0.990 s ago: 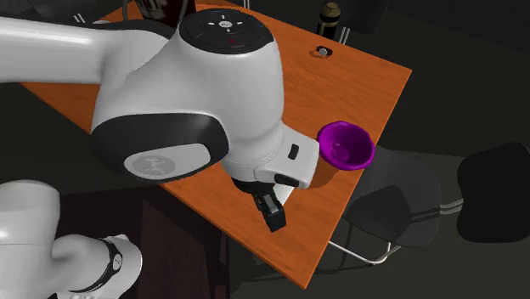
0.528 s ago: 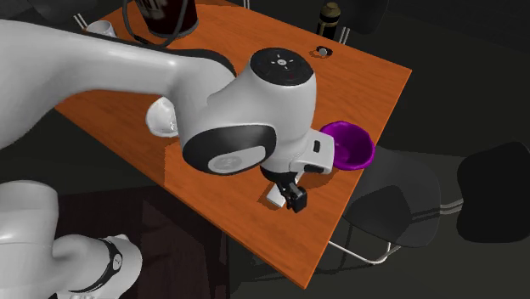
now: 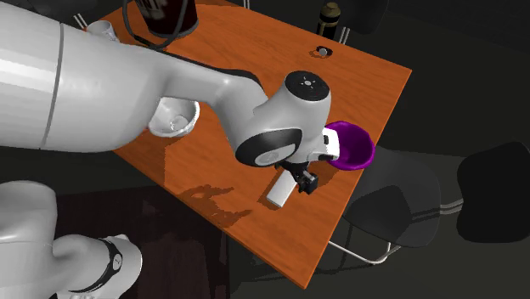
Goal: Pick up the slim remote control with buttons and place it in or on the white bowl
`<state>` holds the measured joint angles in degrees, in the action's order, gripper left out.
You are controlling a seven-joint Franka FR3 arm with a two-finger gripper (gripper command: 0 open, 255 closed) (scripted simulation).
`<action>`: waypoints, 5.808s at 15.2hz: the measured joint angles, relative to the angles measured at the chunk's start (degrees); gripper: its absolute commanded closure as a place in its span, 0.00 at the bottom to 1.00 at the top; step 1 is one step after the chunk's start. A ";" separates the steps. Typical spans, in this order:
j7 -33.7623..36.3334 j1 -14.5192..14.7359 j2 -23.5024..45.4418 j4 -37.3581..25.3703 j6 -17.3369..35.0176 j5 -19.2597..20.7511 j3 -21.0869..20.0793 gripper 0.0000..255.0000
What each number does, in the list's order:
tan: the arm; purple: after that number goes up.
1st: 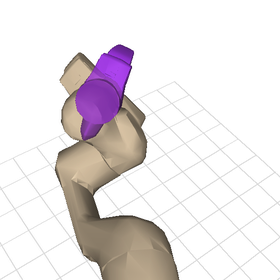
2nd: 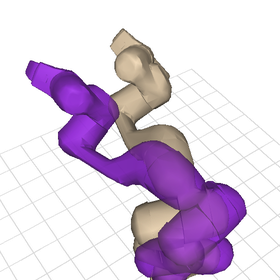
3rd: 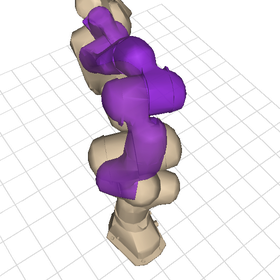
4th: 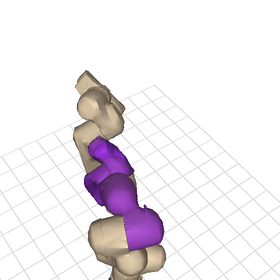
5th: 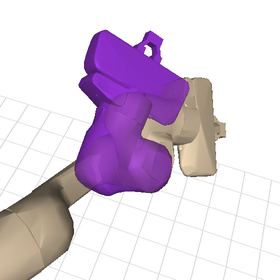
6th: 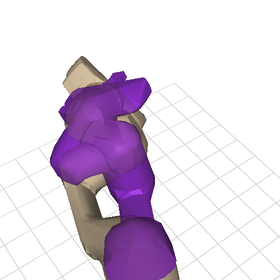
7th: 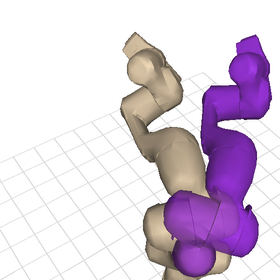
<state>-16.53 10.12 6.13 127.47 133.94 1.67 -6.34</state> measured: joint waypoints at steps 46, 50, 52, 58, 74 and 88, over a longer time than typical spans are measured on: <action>-2.42 1.52 7.36 -8.31 -1.90 -0.46 -2.10 1.00; -2.53 1.48 5.67 -9.25 -4.52 -0.79 -2.22 1.00; -2.54 1.49 4.83 -9.86 -5.96 -0.95 -2.29 1.00; -2.99 1.26 2.40 -11.68 -10.17 -1.41 -2.30 1.00; 7.29 7.19 -10.13 -0.94 -11.56 -4.22 -8.18 1.00; 24.10 16.42 -18.08 6.81 -10.56 -9.14 -18.97 1.00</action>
<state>7.57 26.54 -11.95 134.27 123.38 -7.46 -25.31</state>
